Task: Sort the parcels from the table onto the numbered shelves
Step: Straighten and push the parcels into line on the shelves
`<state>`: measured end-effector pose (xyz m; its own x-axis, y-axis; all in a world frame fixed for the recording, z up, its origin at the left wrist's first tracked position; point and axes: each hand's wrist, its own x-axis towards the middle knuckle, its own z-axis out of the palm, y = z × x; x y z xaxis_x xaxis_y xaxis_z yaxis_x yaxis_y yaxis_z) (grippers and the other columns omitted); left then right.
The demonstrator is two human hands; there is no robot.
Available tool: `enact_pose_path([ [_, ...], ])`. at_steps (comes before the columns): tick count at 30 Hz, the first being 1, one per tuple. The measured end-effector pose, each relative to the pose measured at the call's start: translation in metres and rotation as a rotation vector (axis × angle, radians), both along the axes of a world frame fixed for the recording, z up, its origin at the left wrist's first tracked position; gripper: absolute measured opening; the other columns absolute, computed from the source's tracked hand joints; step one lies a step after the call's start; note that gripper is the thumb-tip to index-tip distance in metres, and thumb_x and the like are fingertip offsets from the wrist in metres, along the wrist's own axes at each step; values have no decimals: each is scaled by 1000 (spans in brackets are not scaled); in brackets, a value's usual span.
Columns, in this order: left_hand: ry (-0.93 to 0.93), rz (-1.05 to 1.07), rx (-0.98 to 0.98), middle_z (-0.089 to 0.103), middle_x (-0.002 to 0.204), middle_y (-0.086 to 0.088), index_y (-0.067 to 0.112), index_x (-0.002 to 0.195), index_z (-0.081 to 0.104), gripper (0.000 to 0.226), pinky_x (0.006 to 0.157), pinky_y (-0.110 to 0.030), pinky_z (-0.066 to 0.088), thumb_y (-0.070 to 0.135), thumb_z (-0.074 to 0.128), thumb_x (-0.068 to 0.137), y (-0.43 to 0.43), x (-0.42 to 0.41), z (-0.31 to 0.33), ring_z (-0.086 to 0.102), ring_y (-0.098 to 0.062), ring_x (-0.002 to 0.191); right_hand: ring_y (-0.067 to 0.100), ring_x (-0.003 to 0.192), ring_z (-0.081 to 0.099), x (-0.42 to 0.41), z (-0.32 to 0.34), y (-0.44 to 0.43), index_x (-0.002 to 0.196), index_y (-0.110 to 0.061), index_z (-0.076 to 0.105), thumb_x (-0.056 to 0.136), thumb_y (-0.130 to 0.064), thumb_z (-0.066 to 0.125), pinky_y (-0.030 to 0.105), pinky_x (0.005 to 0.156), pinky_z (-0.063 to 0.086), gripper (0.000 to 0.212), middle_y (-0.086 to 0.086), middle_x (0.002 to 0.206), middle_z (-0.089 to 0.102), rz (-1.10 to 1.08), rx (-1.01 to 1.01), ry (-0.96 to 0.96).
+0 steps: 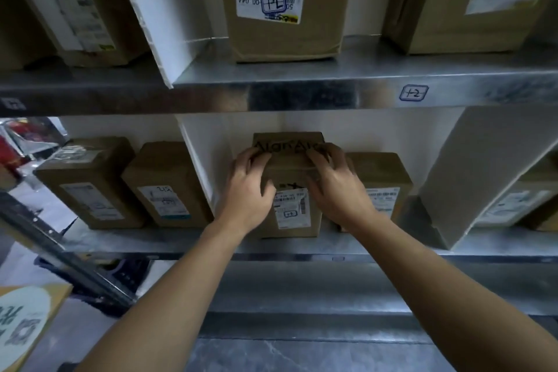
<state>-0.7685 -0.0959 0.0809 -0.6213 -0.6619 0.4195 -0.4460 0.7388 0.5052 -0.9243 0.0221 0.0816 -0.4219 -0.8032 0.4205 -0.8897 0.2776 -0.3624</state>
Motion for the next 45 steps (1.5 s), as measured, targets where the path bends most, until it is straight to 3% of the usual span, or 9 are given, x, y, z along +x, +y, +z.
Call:
enact_pose_path([
  [5, 67, 34, -67, 43, 141, -8, 13, 134, 56, 44, 108, -30, 32, 11, 62, 89, -2, -4, -8, 40, -24, 130, 50, 125, 44, -5, -14, -7, 138, -12, 52, 91, -21, 68, 61, 86, 53, 50, 21, 144, 41, 35, -94, -10],
  [11, 65, 35, -129, 47, 137, -8, 11, 129, 59, 42, 103, -17, 27, 8, 63, 88, -14, -11, -4, 43, -21, 127, 48, 123, 46, -6, -18, -9, 133, -11, 56, 91, -24, 62, 57, 81, 55, 45, 22, 142, 44, 26, -178, -23],
  [21, 89, 63, -161, 48, 137, -10, 11, 131, 58, 46, 102, -23, 34, 8, 66, 86, -17, -10, -11, 44, -22, 125, 45, 130, 46, -18, -25, -28, 135, -7, 55, 95, -12, 64, 51, 99, 48, 41, 23, 148, 40, 90, -226, -63],
  [27, 109, 19, -200, 51, 132, -18, 2, 126, 60, 43, 106, -1, 16, -2, 65, 84, -27, -17, -7, 42, -20, 122, 45, 129, 46, -20, -30, -26, 134, -6, 56, 91, -10, 68, 53, 100, 50, 45, 24, 145, 41, 86, -234, -142],
  [31, 115, 18, -202, 51, 131, -15, 4, 126, 60, 42, 105, -10, 25, 1, 66, 84, -32, -16, -11, 45, -21, 121, 42, 128, 47, -20, -26, -27, 133, -7, 56, 92, -10, 67, 52, 100, 50, 43, 22, 147, 39, 98, -229, -155],
  [38, 181, 49, -164, 51, 121, -13, 6, 114, 61, 37, 93, -30, 47, 13, 68, 78, -34, -10, -8, 53, -25, 109, 29, 120, 52, -19, -20, -25, 130, -9, 57, 91, -14, 72, 34, 96, 50, 42, 15, 146, 35, 96, -229, -224],
  [41, 202, 74, -84, 52, 120, -12, 7, 118, 60, 40, 81, -14, 47, 12, 72, 80, -29, -5, -12, 57, -20, 100, 13, 113, 47, -18, -22, -19, 130, -10, 58, 90, -15, 73, 24, 93, 42, 43, 15, 145, 36, 73, -237, -275],
  [43, 208, 83, -3, 51, 123, -12, 8, 124, 59, 44, 76, 2, 39, 9, 73, 82, -25, -2, -12, 53, -12, 96, 17, 117, 49, -16, -24, -18, 132, -12, 57, 90, -16, 73, 22, 94, 39, 45, 14, 143, 39, 71, -222, -296],
  [45, 208, 88, 14, 50, 123, -11, 9, 126, 58, 46, 78, 3, 37, 9, 73, 83, -24, 0, -12, 51, -10, 97, 26, 123, 49, -15, -23, -19, 133, -12, 56, 90, -16, 73, 21, 94, 37, 47, 14, 140, 42, 76, -207, -296],
])
